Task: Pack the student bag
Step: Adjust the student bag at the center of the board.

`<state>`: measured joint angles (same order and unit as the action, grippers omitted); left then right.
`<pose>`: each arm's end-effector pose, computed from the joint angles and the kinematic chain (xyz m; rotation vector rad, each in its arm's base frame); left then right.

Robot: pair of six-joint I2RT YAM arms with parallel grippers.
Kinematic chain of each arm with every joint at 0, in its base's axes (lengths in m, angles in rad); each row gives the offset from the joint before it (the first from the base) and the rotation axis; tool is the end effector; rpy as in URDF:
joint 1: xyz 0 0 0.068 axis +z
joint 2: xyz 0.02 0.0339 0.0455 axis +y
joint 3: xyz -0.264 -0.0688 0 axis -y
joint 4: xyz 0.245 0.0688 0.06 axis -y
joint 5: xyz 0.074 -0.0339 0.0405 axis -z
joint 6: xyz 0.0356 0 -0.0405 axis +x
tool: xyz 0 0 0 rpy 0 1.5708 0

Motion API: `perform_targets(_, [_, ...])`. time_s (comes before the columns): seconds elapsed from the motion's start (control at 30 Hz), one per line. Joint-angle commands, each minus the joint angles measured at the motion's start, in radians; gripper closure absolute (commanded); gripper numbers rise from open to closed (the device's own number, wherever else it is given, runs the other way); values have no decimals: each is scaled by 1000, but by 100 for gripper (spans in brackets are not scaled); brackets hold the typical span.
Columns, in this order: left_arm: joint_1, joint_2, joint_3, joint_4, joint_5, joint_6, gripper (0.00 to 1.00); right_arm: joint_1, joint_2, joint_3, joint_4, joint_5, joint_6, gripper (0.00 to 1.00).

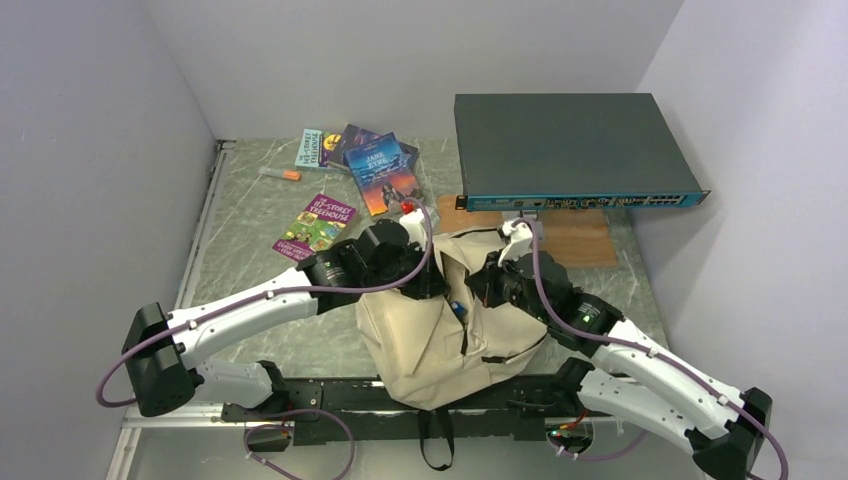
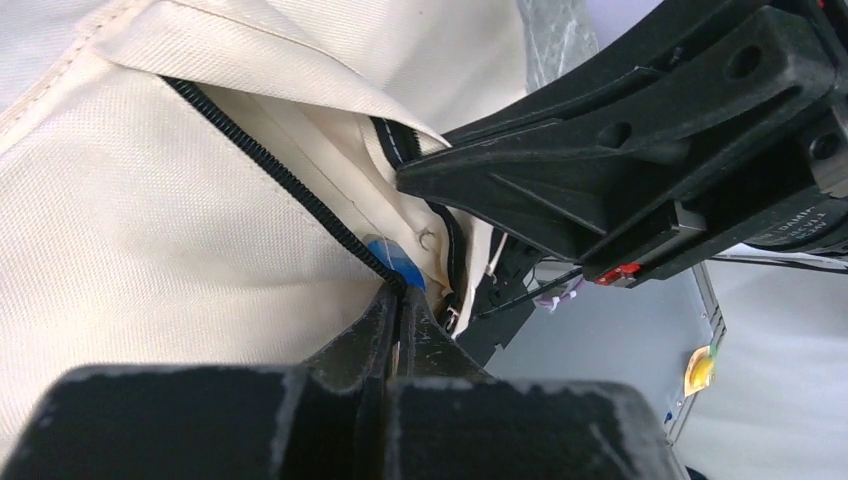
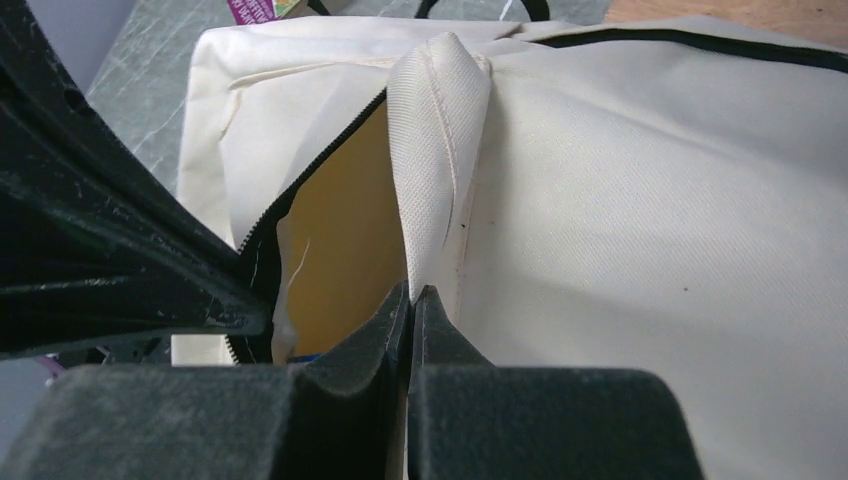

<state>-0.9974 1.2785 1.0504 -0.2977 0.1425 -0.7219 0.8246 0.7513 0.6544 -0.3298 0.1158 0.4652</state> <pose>0.1534 -0.2469 0.3145 0.4130 2.2847 -1.1202 0.1227 0.1266 0.2845 -0.2933 2.0456 0.7036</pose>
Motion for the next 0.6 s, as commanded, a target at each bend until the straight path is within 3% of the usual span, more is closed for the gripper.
perform_targets(0.0, [-2,-29,32,17,-65,0,100,8,-60,54,71,10,-7,100])
perform_targets(0.1, [14,-23,84,-183,-262,7,100,8,-56,53,47,71,-23,100])
perform_targets(0.17, [48,-31,108,-257,-296,2,100,8,-53,58,34,84,-27,100])
perform_targets(0.23, [81,-76,81,-210,-218,-2,100,8,-58,76,19,78,-26,100])
perform_targets(0.37, [95,-185,-28,86,25,-54,100,10,-92,107,32,10,-3,100])
perform_targets(0.57, [114,-45,4,-74,-68,-48,100,10,-8,77,59,12,33,100])
